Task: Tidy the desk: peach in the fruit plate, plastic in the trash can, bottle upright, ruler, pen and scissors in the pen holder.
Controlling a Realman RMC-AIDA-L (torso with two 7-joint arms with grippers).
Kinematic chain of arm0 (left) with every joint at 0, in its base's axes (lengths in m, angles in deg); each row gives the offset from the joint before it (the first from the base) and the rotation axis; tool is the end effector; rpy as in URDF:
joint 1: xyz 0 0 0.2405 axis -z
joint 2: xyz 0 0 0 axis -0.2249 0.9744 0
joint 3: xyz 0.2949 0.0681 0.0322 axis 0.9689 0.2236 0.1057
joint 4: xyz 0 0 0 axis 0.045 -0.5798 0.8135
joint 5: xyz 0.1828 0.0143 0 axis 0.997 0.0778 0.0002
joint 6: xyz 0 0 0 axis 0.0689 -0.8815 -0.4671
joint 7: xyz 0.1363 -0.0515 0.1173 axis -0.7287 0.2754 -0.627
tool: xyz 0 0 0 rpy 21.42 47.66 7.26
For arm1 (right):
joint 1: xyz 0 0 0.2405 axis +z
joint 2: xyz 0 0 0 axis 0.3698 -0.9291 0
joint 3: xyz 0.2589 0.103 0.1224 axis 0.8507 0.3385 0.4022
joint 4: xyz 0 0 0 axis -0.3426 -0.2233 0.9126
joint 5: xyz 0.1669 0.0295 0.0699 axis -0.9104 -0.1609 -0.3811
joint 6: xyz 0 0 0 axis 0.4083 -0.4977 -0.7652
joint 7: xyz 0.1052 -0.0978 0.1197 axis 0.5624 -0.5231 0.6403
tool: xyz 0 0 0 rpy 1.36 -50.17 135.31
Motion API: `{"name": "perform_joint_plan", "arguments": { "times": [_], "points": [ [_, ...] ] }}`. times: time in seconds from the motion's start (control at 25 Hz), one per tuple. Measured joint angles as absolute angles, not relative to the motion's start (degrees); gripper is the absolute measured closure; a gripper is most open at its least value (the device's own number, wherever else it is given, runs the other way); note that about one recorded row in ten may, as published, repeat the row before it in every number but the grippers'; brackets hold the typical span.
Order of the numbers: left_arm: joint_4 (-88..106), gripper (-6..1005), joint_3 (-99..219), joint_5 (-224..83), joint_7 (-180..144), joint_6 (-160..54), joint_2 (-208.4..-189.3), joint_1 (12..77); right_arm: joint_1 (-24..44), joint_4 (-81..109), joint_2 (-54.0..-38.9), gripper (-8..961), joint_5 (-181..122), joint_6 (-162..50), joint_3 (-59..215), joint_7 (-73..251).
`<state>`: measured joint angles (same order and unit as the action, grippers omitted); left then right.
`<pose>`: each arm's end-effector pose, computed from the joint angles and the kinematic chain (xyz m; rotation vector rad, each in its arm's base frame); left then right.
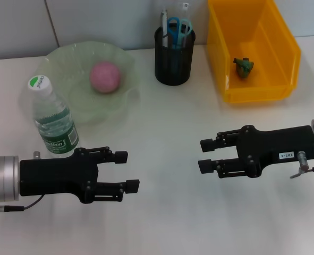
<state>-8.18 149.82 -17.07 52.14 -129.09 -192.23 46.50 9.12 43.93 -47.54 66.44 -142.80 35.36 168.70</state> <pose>-0.2581 0.3193 -0.0788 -2.9666 -0.6091 -0.7697 0.2653 0.3235 -0.0531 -2.9212 0.6755 0.6952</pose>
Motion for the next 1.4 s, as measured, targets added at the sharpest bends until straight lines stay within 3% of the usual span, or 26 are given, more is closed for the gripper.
{"name": "perform_joint_plan", "arguments": {
  "times": [1.4],
  "points": [
    [-8.18, 186, 149.64, -17.07, 52.17, -129.09, -192.39, 46.5, 9.76, 44.13, -48.08, 360, 66.6, -142.73, 35.49, 168.09]
  ]
}}
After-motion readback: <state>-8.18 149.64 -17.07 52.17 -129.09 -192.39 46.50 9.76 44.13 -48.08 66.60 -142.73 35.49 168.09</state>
